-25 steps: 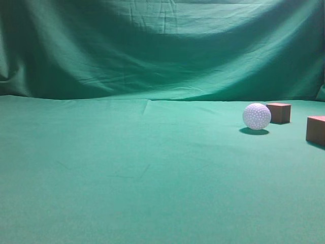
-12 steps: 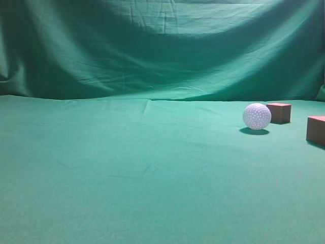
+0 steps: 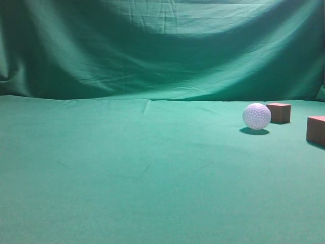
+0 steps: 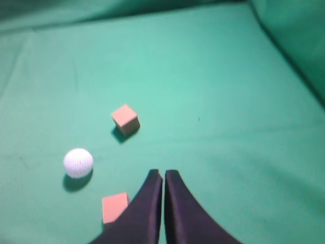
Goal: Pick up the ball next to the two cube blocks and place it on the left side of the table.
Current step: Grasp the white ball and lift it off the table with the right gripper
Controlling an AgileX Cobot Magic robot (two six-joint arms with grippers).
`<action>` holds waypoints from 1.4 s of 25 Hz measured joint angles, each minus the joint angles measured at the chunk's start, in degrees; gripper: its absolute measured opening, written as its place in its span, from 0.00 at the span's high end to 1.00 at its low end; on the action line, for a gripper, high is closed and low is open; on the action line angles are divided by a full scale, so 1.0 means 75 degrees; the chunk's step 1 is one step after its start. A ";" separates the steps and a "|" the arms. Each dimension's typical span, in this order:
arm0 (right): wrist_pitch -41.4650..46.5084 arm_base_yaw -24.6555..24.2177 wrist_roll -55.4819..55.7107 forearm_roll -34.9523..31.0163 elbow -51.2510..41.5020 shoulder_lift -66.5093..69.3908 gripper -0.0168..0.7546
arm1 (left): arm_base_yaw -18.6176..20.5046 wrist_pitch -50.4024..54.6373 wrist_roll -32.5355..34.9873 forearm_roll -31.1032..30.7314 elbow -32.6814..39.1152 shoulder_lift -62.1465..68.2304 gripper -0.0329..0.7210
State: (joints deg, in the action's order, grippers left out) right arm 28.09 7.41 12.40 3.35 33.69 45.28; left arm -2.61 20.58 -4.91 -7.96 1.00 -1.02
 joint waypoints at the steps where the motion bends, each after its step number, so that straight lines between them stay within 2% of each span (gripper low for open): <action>1: 0.0086 0.0013 -0.0341 -0.0166 0.0187 0.0334 0.98 | 0.0000 0.0000 0.0000 0.0000 0.0000 0.0000 0.96; 5: 0.0583 0.0613 -0.1588 -0.0677 0.1069 0.1852 0.98 | 0.0000 0.0000 0.0000 0.0000 0.0000 0.0000 0.96; 10: 0.1113 0.1668 -0.1828 -0.0708 0.2374 0.3869 0.98 | 0.0000 0.0000 0.0000 0.0000 0.0000 0.0000 0.96; 13: 0.1201 0.1874 -0.1826 -0.0760 0.3074 0.4966 0.98 | 0.0000 0.0000 0.0000 0.0000 0.0000 0.0000 0.96; 16: 0.1337 0.1889 -0.1826 -0.0852 0.3655 0.5834 0.77 | 0.0000 0.0000 0.0000 0.0000 0.0000 0.0000 0.96; 21: 0.1368 0.1889 -0.1826 -0.1113 0.4160 0.6809 0.28 | 0.0000 0.0000 0.0000 0.0000 0.0000 0.0000 0.96; 23: 0.1300 0.1889 -0.1826 -0.1281 0.4233 0.7088 0.16 | 0.0000 0.0000 0.0000 0.0000 0.0000 0.0000 0.96; 24: 0.1241 0.1900 -0.1826 -0.1323 0.4248 0.7243 0.13 | 0.0000 0.0000 0.0000 0.0000 0.0000 0.0000 0.96; 28: 0.0904 0.1900 -0.1826 -0.1355 0.4261 0.7774 0.15 | 0.0000 0.0000 0.0000 0.0000 0.0000 0.0000 0.96; 29: 0.0823 0.1900 -0.1831 -0.1365 0.4261 0.7897 0.23 | 0.0000 0.0000 0.0000 0.0000 0.0000 0.0000 0.96; 30: 0.0732 0.1900 -0.1859 -0.1365 0.4261 0.7988 0.25 | 0.0000 0.0000 0.0000 0.0000 0.0000 0.0000 0.96; 34: 0.0448 0.1900 -0.1971 -0.1365 0.4261 0.8292 0.24 | 0.0000 0.0000 0.0000 0.0000 0.0000 0.0000 0.96; 35: 0.0412 0.1900 -0.1983 -0.1365 0.4261 0.8371 0.29 | 0.0000 0.0000 0.0000 0.0000 0.0000 0.0000 0.96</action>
State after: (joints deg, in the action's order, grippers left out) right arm 31.18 21.66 -2.47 -6.89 65.65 108.07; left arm -2.61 20.58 -4.91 -7.96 1.00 -1.02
